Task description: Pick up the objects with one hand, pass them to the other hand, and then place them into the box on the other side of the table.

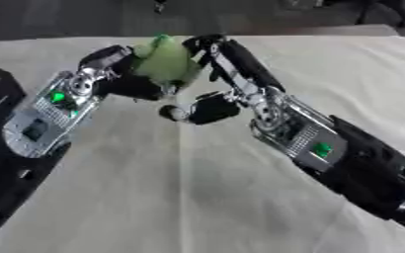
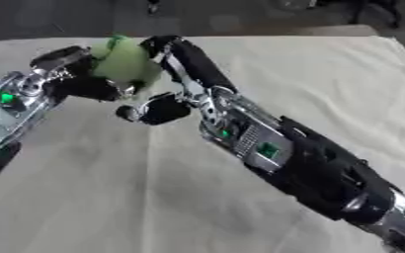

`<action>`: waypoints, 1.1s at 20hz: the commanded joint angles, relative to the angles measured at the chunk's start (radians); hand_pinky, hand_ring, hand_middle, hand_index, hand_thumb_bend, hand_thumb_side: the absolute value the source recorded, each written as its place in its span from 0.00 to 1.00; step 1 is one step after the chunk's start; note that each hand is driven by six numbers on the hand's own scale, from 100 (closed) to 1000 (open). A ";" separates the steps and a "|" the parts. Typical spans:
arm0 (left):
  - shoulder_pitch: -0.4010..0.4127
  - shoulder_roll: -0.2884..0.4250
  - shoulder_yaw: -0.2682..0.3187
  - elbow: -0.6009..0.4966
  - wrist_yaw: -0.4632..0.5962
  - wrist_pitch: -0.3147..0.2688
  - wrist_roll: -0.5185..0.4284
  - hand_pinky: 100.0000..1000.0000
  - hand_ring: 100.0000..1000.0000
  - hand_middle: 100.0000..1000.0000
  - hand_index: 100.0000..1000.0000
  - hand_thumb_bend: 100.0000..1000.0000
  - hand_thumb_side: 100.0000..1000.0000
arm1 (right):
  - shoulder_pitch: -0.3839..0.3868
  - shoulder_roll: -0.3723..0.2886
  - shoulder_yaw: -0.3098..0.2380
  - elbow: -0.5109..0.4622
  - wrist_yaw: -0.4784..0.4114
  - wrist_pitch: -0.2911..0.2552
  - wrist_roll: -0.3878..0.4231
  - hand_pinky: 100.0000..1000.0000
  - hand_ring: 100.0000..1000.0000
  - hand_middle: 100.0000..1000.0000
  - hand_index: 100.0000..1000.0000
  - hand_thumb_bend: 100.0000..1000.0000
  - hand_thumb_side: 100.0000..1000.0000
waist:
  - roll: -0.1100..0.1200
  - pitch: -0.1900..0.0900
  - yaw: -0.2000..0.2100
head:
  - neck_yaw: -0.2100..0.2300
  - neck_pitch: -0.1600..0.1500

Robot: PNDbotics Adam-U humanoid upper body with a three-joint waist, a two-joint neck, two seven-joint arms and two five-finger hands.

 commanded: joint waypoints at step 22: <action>0.056 0.260 0.118 -0.016 0.007 -0.014 0.078 0.81 0.46 0.35 0.24 0.00 0.00 | 0.053 -0.049 -0.025 -0.021 0.062 0.118 -0.085 0.57 0.78 0.81 0.91 0.63 0.29 | 0.012 -0.033 -0.017 | 0.130 -0.007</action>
